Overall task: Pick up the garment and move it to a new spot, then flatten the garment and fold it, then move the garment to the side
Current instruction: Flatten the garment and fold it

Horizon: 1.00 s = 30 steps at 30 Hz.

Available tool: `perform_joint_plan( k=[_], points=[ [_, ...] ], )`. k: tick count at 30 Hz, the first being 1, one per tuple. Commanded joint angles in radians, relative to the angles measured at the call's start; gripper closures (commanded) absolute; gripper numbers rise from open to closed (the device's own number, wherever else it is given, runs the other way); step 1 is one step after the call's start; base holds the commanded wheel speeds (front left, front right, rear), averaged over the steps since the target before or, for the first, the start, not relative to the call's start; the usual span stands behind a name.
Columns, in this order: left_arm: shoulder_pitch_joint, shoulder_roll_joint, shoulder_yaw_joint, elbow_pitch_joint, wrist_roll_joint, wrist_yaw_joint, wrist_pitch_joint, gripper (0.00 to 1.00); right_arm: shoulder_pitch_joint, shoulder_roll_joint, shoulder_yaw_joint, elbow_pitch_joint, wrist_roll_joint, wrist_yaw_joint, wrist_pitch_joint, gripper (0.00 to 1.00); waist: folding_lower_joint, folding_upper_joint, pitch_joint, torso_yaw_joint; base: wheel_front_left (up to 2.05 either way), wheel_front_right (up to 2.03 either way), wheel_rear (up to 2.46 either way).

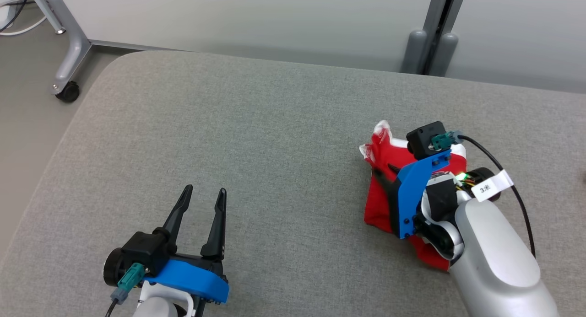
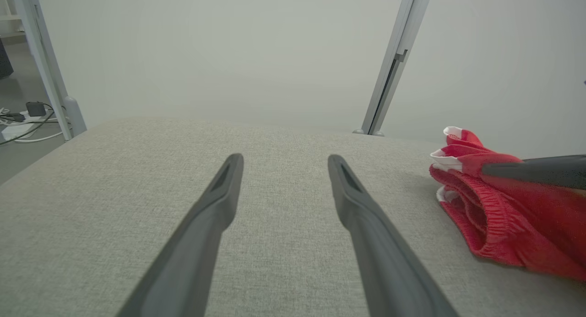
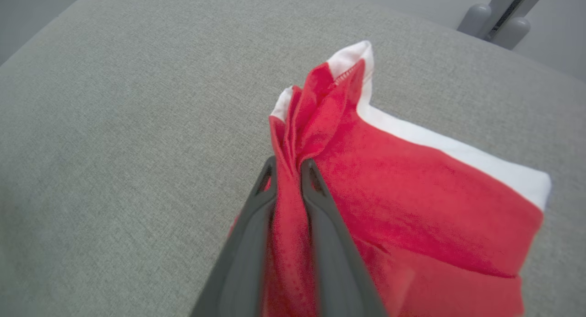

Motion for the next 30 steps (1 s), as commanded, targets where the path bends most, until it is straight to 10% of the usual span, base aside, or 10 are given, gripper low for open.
perform_joint_plan(
  k=[1, 21, 23, 30],
  points=[
    [-0.013, -0.001, 0.004, 0.0, -0.003, -0.007, -0.004, 0.0, -0.012, 0.004, 0.003, 0.008, 0.012, 0.0, -0.006, 0.0, 0.0, 0.0, 0.002, 0.003, 0.0, 0.0, 0.0],
    [0.007, -0.006, 0.048, -0.01, 0.017, -0.007, -0.004, 0.0, 0.169, -0.159, -0.187, -0.122, 0.045, 0.0, -0.194, 0.0, 0.0, 0.0, -0.025, -0.064, 0.0, 0.0, 0.0],
    [0.001, -0.004, 0.044, -0.01, 0.016, -0.007, -0.004, 0.0, 0.186, -0.146, -0.169, -0.107, 0.029, 0.0, -0.204, 0.96, 0.0, 0.0, -0.017, -0.064, 0.0, 0.0, 0.0],
    [-0.002, 0.006, 0.047, -0.006, 0.012, -0.007, -0.004, 0.0, 0.199, -0.082, 0.003, -0.056, 0.059, 0.0, -0.194, 1.0, 0.0, 0.0, -0.009, -0.063, 0.0, 0.0, 0.0]
  ],
)
